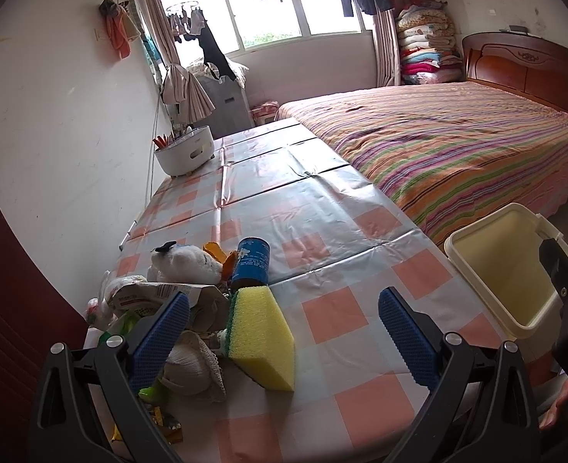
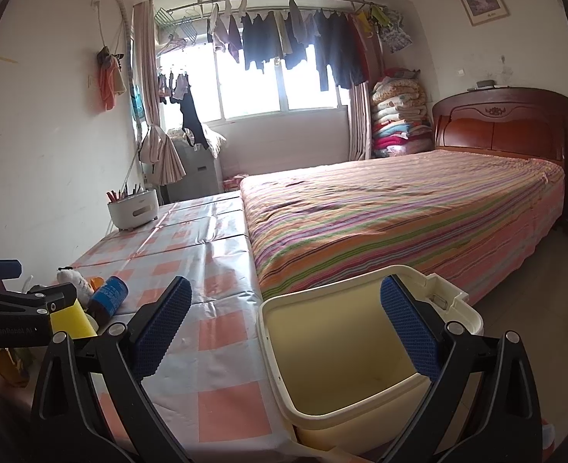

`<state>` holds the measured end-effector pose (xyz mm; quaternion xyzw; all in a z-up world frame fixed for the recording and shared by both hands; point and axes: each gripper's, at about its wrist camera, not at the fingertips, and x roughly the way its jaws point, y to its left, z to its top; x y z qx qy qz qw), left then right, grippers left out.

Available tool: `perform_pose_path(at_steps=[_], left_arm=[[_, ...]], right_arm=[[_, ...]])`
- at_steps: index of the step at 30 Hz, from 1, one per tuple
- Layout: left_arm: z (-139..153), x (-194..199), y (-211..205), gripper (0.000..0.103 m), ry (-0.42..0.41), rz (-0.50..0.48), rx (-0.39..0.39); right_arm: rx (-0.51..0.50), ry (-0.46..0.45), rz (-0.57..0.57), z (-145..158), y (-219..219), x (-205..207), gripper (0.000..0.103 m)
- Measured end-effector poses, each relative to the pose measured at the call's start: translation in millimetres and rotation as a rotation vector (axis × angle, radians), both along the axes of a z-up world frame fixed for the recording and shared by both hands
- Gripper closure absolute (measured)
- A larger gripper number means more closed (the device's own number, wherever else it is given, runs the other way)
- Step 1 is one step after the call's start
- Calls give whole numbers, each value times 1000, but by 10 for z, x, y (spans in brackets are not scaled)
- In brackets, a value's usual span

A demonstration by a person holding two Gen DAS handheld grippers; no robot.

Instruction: Collect trash

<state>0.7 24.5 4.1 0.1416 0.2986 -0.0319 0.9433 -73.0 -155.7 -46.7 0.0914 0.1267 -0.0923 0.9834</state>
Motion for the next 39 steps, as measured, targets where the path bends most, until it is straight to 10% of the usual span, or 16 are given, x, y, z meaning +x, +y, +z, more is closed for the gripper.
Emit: perform_pose_path(at_steps=[39], left_arm=[[102,-65,103,7,-28,17,-4]], right_arm=[[-7,6,26,-7,31,41,6]])
